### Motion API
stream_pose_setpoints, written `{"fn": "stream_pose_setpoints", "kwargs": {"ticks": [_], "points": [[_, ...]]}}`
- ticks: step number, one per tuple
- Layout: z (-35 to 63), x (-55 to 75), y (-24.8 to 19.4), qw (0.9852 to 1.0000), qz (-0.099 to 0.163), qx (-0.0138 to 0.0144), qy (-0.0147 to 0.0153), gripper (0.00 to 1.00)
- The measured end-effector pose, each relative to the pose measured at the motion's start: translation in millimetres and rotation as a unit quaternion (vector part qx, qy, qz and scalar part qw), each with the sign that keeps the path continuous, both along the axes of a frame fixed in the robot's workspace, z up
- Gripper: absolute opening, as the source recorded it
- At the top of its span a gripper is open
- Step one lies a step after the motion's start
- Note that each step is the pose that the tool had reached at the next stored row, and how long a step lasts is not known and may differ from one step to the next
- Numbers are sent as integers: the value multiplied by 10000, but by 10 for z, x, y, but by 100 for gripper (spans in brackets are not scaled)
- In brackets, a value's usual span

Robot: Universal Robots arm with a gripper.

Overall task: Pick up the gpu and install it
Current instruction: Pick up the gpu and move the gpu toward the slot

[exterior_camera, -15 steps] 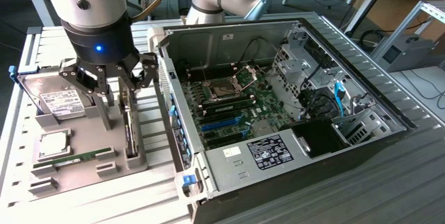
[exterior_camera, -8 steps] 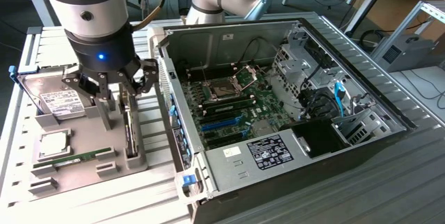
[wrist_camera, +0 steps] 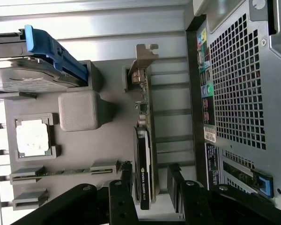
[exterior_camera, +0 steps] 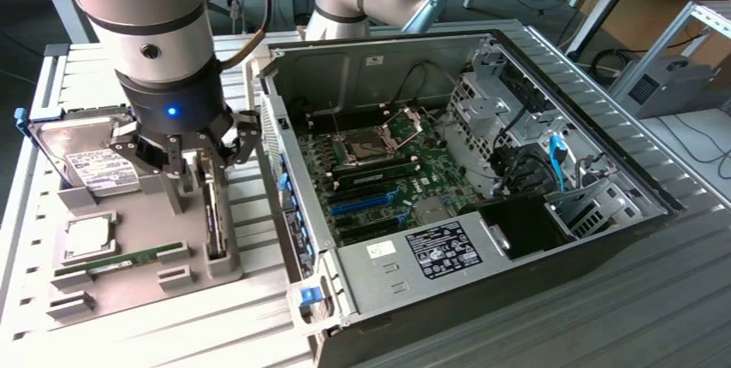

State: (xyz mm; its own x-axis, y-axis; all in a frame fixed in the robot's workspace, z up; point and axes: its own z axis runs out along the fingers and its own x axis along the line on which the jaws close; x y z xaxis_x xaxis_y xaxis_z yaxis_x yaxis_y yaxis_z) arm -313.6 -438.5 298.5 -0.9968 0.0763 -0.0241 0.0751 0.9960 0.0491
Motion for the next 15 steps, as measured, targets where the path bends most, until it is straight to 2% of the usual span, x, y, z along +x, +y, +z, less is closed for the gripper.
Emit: {"fn": "stream_pose_setpoints", "kwargs": {"ticks": [8,15], "points": [[-137,0,0,10000,0,0,0,44],[-143,0,-3,10000,-3,0,0,44]]}}
